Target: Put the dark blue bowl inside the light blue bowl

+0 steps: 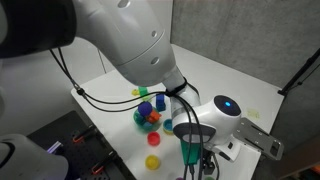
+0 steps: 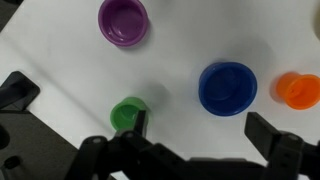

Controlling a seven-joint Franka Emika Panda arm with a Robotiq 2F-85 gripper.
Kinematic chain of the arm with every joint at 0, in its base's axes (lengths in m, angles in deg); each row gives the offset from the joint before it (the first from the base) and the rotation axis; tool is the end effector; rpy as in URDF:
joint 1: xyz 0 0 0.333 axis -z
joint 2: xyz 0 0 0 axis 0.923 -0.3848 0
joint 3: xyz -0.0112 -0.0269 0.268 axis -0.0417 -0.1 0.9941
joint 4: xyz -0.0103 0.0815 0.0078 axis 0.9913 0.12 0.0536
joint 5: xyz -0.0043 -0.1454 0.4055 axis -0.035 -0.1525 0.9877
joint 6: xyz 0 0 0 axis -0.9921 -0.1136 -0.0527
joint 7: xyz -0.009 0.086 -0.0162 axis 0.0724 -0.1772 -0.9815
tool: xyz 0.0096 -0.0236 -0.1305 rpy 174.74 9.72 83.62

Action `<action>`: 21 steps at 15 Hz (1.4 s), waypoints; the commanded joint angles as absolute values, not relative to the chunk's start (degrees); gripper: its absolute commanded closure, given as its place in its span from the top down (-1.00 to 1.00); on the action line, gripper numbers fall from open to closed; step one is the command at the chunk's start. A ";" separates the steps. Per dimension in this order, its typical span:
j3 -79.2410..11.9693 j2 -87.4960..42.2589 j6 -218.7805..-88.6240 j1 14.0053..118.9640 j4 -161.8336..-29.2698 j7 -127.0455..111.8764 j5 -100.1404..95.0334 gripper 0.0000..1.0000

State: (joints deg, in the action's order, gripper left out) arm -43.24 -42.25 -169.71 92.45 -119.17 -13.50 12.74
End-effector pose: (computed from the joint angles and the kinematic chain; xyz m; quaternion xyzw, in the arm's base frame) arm 0.4465 -0.3788 0.0427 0.9216 -0.3878 -0.0055 0.0156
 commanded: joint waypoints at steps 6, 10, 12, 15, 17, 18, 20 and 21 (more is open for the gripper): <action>-41.09 -50.92 -171.85 93.31 -111.58 -11.78 13.49 1.00; -40.93 -54.12 -171.62 93.32 -109.51 -10.66 13.48 1.00; -40.98 -55.21 -171.61 93.19 -108.95 -10.17 13.41 1.00; -40.86 -55.96 -171.52 93.16 -108.88 -10.07 13.39 1.00; -40.95 -56.08 -171.73 92.92 -109.33 -10.07 13.22 0.60; -40.95 -56.11 -171.62 92.88 -109.44 -10.05 13.21 0.49; -41.00 -56.15 -171.73 92.71 -109.63 -9.93 13.16 0.13; -41.01 -56.14 -171.82 92.62 -109.73 -9.87 13.16 -0.02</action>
State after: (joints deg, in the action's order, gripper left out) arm -41.37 -55.85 -171.46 92.54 -110.22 -11.04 12.74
